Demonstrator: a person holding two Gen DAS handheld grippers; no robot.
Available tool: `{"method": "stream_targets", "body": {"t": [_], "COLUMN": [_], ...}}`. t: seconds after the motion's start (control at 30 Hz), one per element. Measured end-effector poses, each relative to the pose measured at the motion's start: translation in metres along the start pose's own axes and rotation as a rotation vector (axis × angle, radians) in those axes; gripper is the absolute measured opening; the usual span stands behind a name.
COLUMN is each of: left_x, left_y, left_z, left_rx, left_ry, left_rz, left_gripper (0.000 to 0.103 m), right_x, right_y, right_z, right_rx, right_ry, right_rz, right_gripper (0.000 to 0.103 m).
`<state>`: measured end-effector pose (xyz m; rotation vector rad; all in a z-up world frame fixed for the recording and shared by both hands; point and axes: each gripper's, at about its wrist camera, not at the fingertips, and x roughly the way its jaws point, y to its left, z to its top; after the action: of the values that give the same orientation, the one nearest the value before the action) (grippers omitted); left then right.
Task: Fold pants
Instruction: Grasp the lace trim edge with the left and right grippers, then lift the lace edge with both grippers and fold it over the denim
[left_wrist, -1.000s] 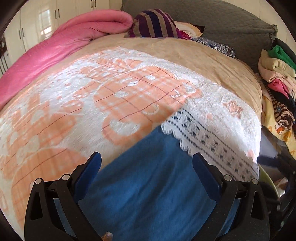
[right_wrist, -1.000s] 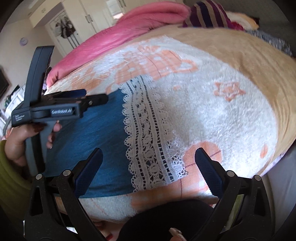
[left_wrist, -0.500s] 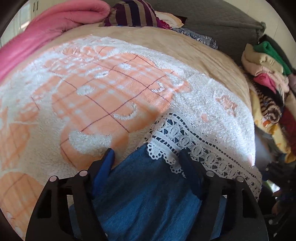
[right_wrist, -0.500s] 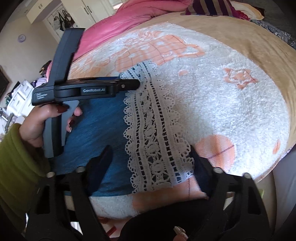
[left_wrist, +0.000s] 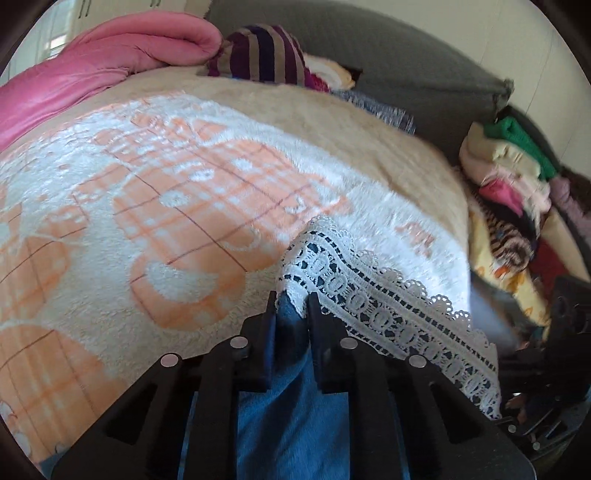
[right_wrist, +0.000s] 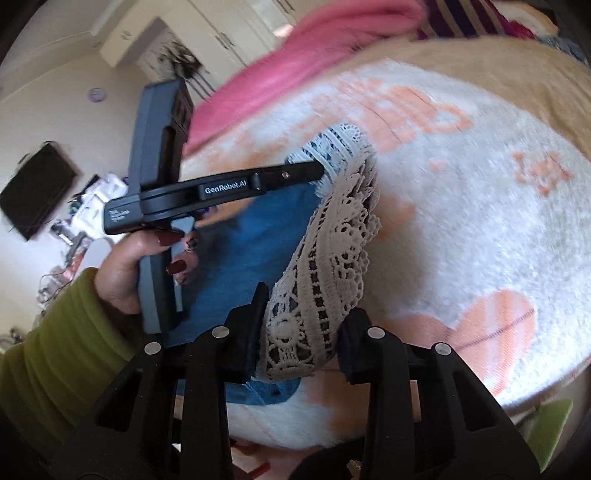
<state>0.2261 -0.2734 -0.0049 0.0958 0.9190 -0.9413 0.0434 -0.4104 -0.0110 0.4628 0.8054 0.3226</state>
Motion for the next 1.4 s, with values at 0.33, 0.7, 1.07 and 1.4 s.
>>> {"method": "stream_targets", "body": {"t": [0.33, 0.7, 1.07, 1.4], "left_x": [-0.098, -0.183, -0.15, -0.107], "left_y": [0.031, 0.105, 0.117, 0.109], "left_z": [-0.037, -0.14, -0.134, -0.106], "left_rx": [-0.069, -0.509, -0.655, -0.617], "left_ry": [-0.132, -0.246, -0.207, -0.105], "left_rz": [0.044, 0.114, -0.093, -0.048], "left_gripper": [0.015, 0.06, 0.075, 0.024], "right_x": [0.02, 0.074, 0.074, 0.082], "right_y": [0.118, 0.179, 0.19, 0.187], "right_z": [-0.016, -0.082, -0.106, -0.107], "right_rx": [-0.396, -0.762, -0.913, -0.896], "right_ry": [-0.023, 0.085, 0.043, 0.117], "right_rz": [0.089, -0.059, -0.174, -0.178], "right_gripper": [0.025, 0.037, 0.059, 0.033]}}
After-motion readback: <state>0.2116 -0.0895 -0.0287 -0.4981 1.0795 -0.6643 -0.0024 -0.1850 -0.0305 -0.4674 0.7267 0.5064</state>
